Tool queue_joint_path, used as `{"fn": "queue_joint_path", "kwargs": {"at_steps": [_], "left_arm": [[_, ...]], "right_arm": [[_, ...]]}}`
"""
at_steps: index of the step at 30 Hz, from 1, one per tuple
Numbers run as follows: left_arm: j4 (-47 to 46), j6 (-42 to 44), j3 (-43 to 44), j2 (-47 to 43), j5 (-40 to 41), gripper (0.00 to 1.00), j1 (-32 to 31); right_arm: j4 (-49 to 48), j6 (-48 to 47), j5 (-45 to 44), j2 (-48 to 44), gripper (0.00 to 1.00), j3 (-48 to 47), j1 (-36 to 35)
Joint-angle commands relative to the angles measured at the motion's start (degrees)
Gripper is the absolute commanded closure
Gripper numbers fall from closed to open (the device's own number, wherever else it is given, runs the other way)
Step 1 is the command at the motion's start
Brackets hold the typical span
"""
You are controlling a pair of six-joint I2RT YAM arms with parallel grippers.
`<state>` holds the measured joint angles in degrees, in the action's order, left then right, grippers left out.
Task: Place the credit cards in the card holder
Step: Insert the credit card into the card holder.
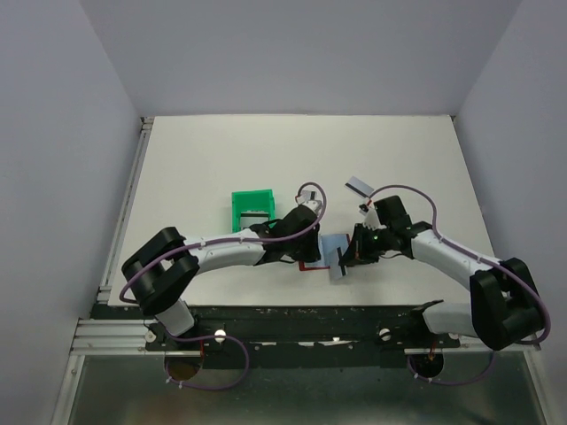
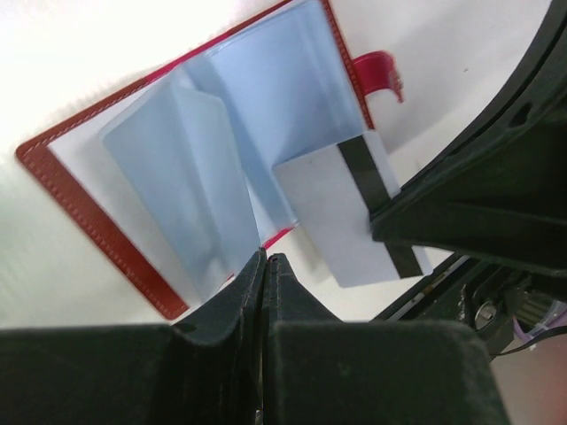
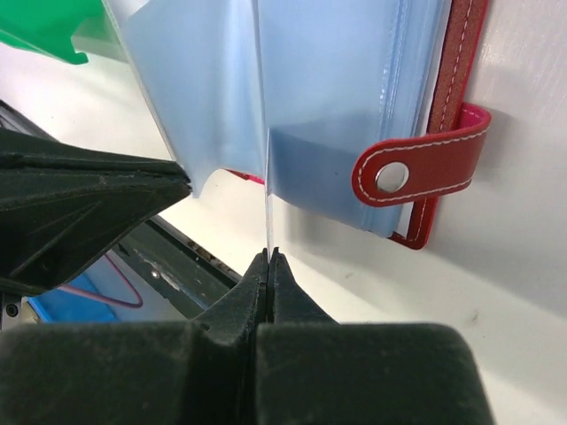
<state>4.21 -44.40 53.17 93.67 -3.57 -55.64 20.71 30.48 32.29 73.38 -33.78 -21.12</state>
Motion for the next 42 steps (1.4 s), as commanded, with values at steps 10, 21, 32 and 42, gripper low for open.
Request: {"fn": "queue_joint_path", "kwargs": {"at_steps": [10,21,32,42], "left_arm": [[7.0,-1.4,-5.5,-8.2,9.3,0.89,-0.3],[7.7,-2.4,-6.7,-5.6,10.5,0.91,-0.1],[6.8,-3.0,-7.4,-3.4,10.3,0.92,0.2],[5.8,-3.1,-6.3,-0.9,9.6,0.92,0.1]], "right_arm": [[-9.5,-0.3,0.8,3.2,1.0,-2.5,-0.5],[-11.0,-2.4,0.0,10.0,1.0,-5.5,-0.5],[-10.3,-3.8,-4.3,11.1,1.0,-5.6,-0.5],[-10.1,-4.1,-4.8,11.8,1.0,-6.2,-0.5]]}}
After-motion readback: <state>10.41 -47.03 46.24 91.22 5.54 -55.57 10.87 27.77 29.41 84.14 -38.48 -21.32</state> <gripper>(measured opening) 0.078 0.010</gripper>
